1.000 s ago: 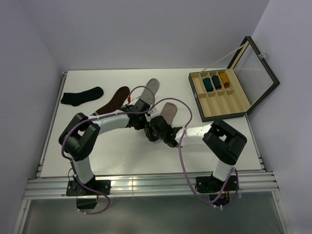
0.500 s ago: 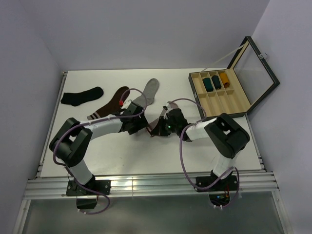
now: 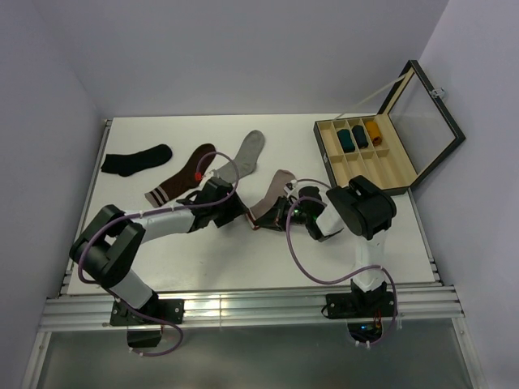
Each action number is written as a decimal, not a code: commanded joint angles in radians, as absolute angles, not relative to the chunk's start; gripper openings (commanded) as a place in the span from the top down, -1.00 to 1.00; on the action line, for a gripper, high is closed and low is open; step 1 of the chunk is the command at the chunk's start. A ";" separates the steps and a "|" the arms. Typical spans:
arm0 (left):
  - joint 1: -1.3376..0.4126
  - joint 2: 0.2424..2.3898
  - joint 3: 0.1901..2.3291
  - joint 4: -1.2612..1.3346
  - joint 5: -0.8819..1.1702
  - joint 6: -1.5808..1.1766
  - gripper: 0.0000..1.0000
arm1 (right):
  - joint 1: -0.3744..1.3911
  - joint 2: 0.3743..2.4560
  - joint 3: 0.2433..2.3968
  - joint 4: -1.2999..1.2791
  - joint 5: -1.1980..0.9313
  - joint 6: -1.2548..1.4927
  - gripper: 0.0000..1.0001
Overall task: Roll the socks
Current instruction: Roll the sock at the center of the board.
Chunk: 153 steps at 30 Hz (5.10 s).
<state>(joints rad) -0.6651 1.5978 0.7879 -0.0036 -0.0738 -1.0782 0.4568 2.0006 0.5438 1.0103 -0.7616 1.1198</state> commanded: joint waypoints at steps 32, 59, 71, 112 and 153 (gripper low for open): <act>-0.663 1.753 0.793 0.137 -0.008 -1.063 0.33 | 0.422 1.993 0.600 0.741 -0.764 1.049 0.82; -0.750 1.812 1.091 -0.311 -0.178 -0.976 0.79 | 0.790 1.531 0.747 0.215 0.023 0.388 0.09; -0.749 1.810 1.092 -0.327 -0.172 -1.006 0.80 | 0.891 1.650 0.762 0.284 0.090 0.295 0.10; -0.683 1.772 1.023 -0.324 -0.166 -1.065 0.82 | 0.925 1.724 0.681 0.508 0.112 0.255 0.17; -0.683 1.761 1.008 -0.304 -0.156 -1.081 0.82 | 0.997 1.726 0.781 0.373 0.281 0.258 0.16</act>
<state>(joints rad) -0.6819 1.7763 1.0336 -0.2646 -0.1429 -1.0790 0.9718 1.7061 0.7235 0.3805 0.2333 0.2638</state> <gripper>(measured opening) 0.208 0.418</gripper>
